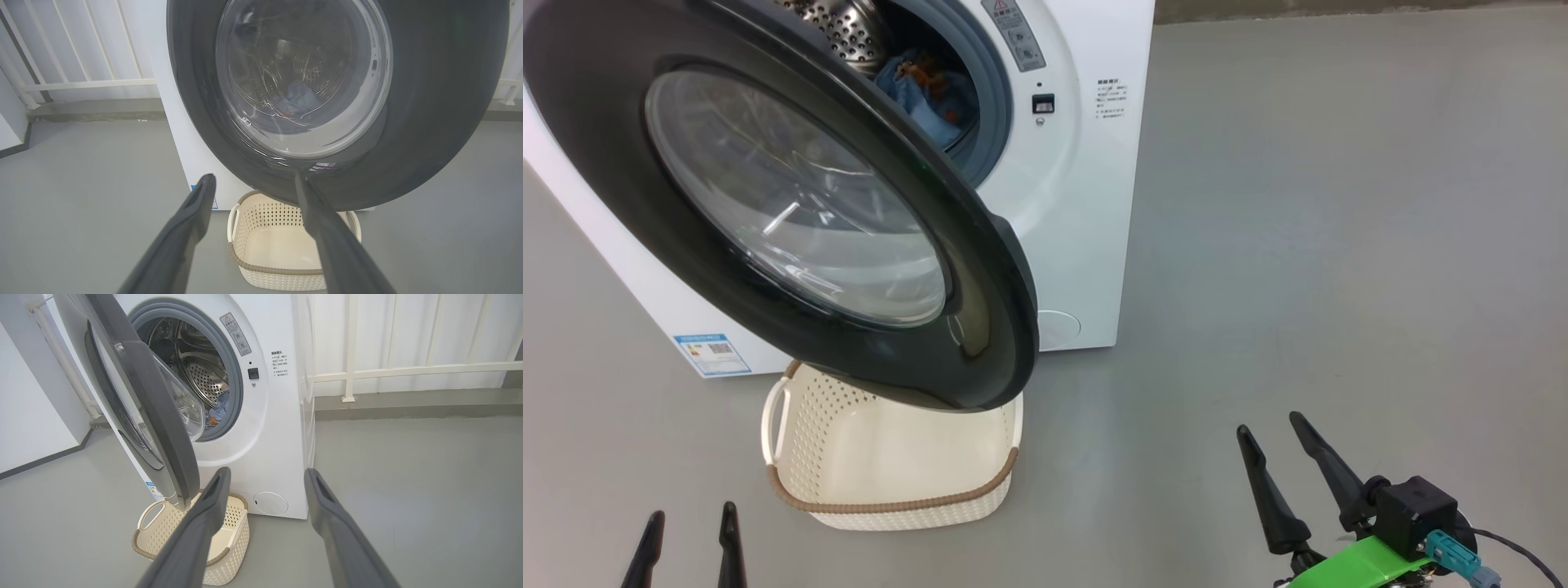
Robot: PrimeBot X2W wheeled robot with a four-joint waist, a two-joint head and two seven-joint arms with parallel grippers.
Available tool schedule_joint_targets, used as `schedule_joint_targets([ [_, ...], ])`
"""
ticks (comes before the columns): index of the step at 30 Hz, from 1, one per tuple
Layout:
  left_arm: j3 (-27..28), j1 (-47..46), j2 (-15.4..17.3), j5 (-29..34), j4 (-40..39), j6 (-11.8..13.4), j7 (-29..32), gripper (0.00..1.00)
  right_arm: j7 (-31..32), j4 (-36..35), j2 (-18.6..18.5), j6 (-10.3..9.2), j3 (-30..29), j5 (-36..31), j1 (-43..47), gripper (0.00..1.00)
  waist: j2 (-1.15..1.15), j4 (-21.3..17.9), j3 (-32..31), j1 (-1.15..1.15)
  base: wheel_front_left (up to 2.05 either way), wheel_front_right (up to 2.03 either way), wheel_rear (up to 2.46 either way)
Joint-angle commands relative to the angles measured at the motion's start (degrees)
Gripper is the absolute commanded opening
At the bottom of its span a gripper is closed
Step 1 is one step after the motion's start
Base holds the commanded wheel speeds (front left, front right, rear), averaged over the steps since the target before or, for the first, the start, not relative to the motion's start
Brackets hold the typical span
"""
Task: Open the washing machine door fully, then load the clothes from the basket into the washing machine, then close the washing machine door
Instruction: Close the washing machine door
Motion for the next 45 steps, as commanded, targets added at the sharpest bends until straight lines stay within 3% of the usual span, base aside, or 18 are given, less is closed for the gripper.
schedule_joint_targets([
  [1, 1.8, -1.1, 0.3, -0.3, -1.4, 0.5, -0.3, 1.0, -0.7, -1.2, -0.5, 0.09, 1.6, -0.2, -1.3, 0.13, 0.0, 0.0, 0.0, 0.0, 0.0, 0.0, 0.0],
  [2, 1.7, -1.1, 0.3, -0.4, -1.4, 0.5, -0.3, 1.0, -0.7, -1.2, -0.5, 0.09, 1.6, 0.0, -1.3, 0.0, 0.0, 0.0, -0.1, 0.0, 0.0, 0.0, 0.0],
  [7, 1.5, -1.1, 0.3, -0.9, -1.6, 0.8, -0.3, 1.0, -0.7, -4.1, -0.3, 0.09, 1.2, 1.3, -2.0, 0.0, 0.0, 0.0, 0.0, 0.0, 0.0, 0.0, 0.0],
  [13, 1.8, -1.5, 0.3, -1.2, -2.1, 0.9, -0.3, 1.0, -0.7, -17.0, 0.1, 0.09, 1.4, 2.7, -3.8, 0.0, 0.0, -0.2, 1.2, 0.0, 0.0, 0.0, 0.0],
  [19, 1.3, -2.4, 0.3, -1.5, -2.1, 0.9, -0.3, 1.0, -0.7, -31.2, -1.6, 0.09, 9.0, 4.2, -9.1, 0.0, 0.0, 0.4, 2.0, 0.0, 0.0, 0.0, 0.0],
  [23, 1.0, -2.9, 0.3, -1.6, -1.9, 0.9, -0.3, 1.0, -0.7, -34.9, -3.3, 0.09, 16.3, 5.1, -13.7, 0.0, 0.0, 1.3, 2.1, 0.0, 0.0, 0.0, 0.0],
  [28, 0.3, -3.6, 0.3, -1.8, -1.8, 1.0, -0.3, 1.0, -0.7, -32.2, -4.8, 0.09, 24.0, 6.6, -17.2, 0.0, 0.0, 2.9, 2.3, 0.0, 0.0, 0.0, 0.0],
  [36, -2.1, -5.2, 0.3, -3.3, -2.6, 1.5, -0.3, 1.0, -0.7, -16.4, -6.6, 0.09, 35.7, 10.2, -20.9, 0.0, 0.0, 7.8, 4.8, 0.0, 0.0, 0.0, 0.0],
  [45, -4.1, -7.7, 0.3, -5.0, -3.3, 1.9, -0.3, 1.0, -0.7, -2.7, -4.9, 0.09, 28.9, 8.1, -22.4, 0.0, 0.0, 11.8, 11.0, 0.0, 0.0, 0.0, 0.0],
])
